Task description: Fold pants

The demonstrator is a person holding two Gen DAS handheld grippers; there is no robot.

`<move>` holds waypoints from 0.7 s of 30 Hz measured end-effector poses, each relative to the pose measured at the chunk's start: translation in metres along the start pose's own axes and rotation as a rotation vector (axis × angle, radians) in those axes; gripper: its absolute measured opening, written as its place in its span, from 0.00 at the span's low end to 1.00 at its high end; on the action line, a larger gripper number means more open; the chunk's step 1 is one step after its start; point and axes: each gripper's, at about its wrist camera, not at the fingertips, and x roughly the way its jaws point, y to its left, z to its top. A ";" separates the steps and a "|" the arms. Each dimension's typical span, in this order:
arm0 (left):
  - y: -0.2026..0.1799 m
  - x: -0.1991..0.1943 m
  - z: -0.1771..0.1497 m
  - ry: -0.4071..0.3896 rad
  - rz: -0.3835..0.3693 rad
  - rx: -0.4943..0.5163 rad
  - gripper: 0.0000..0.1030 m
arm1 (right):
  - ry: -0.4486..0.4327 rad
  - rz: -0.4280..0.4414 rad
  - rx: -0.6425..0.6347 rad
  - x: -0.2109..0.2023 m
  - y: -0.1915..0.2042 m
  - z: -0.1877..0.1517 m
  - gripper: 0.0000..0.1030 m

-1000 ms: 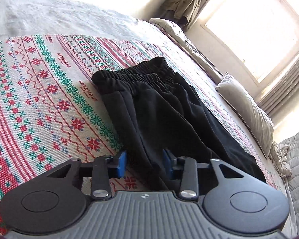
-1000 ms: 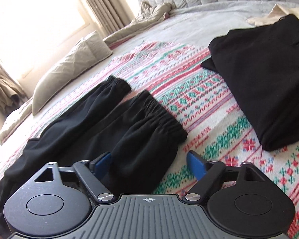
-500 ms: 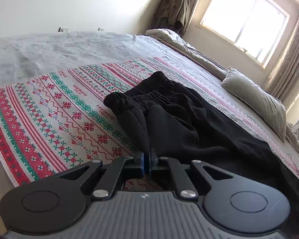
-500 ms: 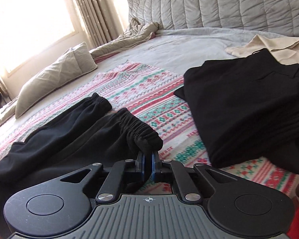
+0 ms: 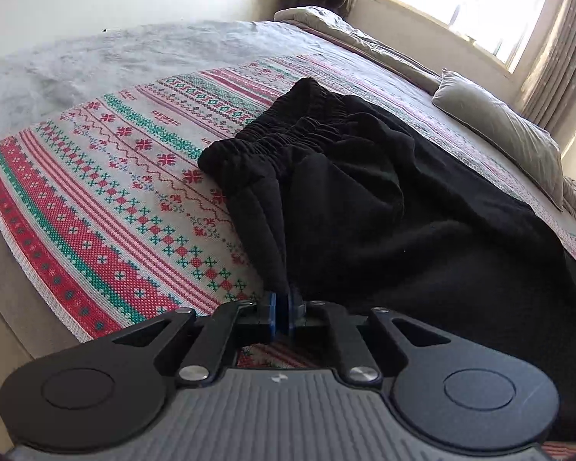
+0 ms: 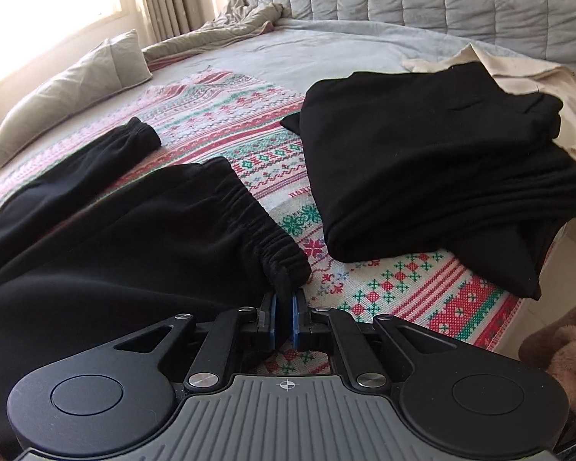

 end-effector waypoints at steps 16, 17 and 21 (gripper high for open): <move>-0.125 -0.042 -0.023 -0.152 -0.190 0.314 0.99 | -0.135 0.126 -0.157 -0.043 0.062 0.010 0.78; -0.135 -0.038 -0.024 -0.130 -0.215 0.326 0.99 | -0.128 0.148 -0.167 -0.042 0.071 0.012 0.79; -0.169 -0.028 -0.020 -0.074 -0.273 0.365 1.00 | -0.104 0.219 -0.160 -0.038 0.095 0.027 0.85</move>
